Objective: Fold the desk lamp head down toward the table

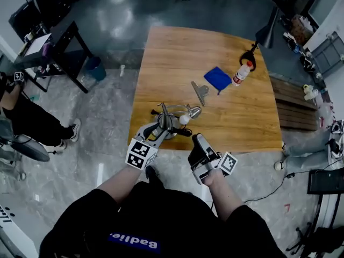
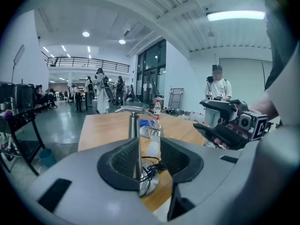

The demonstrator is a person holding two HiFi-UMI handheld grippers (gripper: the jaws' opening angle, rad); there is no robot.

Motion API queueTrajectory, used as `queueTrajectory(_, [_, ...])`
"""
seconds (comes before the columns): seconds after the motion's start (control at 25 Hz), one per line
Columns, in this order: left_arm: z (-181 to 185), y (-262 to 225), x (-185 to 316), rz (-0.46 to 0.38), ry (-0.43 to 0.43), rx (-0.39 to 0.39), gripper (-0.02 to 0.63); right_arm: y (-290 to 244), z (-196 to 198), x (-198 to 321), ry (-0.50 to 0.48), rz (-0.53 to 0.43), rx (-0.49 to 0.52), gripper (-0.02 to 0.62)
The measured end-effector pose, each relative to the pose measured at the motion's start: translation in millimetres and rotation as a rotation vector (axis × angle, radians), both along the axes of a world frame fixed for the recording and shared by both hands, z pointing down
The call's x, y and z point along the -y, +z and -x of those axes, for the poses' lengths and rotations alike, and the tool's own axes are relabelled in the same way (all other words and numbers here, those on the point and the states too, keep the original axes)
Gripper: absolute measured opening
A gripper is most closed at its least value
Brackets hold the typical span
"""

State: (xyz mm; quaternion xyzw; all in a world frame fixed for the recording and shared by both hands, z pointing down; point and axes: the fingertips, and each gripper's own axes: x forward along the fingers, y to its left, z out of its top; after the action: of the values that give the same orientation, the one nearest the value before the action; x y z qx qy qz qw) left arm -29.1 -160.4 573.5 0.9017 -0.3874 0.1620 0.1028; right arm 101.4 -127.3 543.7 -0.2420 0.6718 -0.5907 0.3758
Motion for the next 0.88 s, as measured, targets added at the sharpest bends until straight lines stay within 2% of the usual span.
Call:
queueTrajectory(0.16, [-26.7,-25.0,-68.0,-0.029,-0.061,-0.029,0.137,-29.9,-14.9,-49.0,-0.101,-0.11,-0.077,0.215])
queueTrajectory(0.32, [-76.6,-59.9,-147.0,-0.031,0.008,-0.07,0.137,-66.4,-26.8,-102.4,-0.171,-0.215,-0.189,0.215])
queueTrajectory(0.44, [-97.1,-94.3,-190.1,-0.043,0.048,-0.168,0.137,-95.9,-23.8,-138.4,-0.201,-0.366,-0.328,0.215])
queueTrajectory(0.52, [-98.8,-113.7,-209.4,-0.036,0.057,-0.25,0.136,-115.3,-17.1,-157.8,-0.205,-0.48,-0.438,0.215])
queueTrajectory(0.6, [-95.5,-129.3,-224.8,-0.04,0.079,-0.285,0.135,-131.7,-11.2,-175.9,-0.185,-0.59,-0.565,0.213])
queueTrajectory(0.68, [-89.6,-143.8,-236.0,-0.063,0.105,-0.286,0.135,-143.7,-5.7,-191.6,-0.159,-0.694,-0.701,0.179])
queueTrajectory(0.8, [-79.9,-161.1,-246.6,-0.11,0.117,-0.283,0.123,-151.9,3.8,-207.9,-0.132,-0.84,-0.923,0.075])
queueTrajectory(0.88, [-75.3,-166.5,-256.5,-0.125,0.123,-0.282,0.104,-152.8,11.4,-218.3,-0.118,-0.903,-1.032,0.024])
